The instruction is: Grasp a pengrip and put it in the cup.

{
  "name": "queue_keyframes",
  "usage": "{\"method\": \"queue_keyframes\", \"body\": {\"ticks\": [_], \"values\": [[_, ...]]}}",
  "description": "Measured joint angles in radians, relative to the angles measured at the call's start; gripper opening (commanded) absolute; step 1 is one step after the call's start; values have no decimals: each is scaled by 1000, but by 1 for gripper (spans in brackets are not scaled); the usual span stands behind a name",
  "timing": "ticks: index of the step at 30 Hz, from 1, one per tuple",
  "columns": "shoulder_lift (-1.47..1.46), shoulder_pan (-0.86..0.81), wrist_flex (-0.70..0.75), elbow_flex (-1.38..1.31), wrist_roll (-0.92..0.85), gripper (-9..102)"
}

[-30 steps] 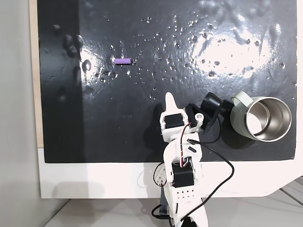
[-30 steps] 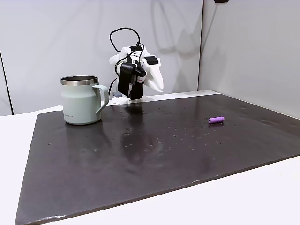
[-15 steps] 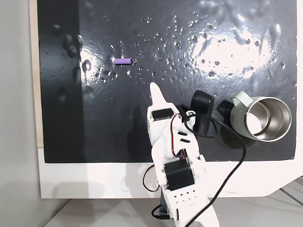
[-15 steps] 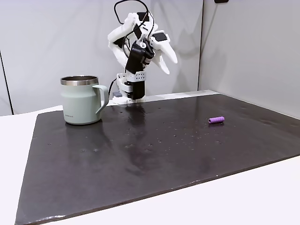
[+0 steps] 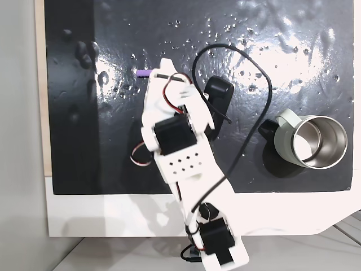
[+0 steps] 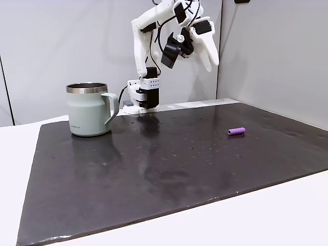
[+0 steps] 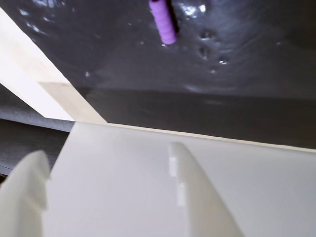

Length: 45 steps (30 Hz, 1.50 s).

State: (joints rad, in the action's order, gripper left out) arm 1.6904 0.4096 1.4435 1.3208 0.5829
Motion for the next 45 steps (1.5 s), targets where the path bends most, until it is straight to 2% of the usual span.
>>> {"method": "queue_keyframes", "body": {"ticks": [11, 23, 34, 37, 43, 45], "values": [[-445, 95, 34, -365, 54, 28], [-775, 135, 48, -517, 52, 27], [-954, 132, 35, -575, 6, 25], [-974, 130, 31, -580, 3, 20], [-1005, 124, 14, -611, -3, 1], [-1006, 118, 8, -611, -3, 0]]}}
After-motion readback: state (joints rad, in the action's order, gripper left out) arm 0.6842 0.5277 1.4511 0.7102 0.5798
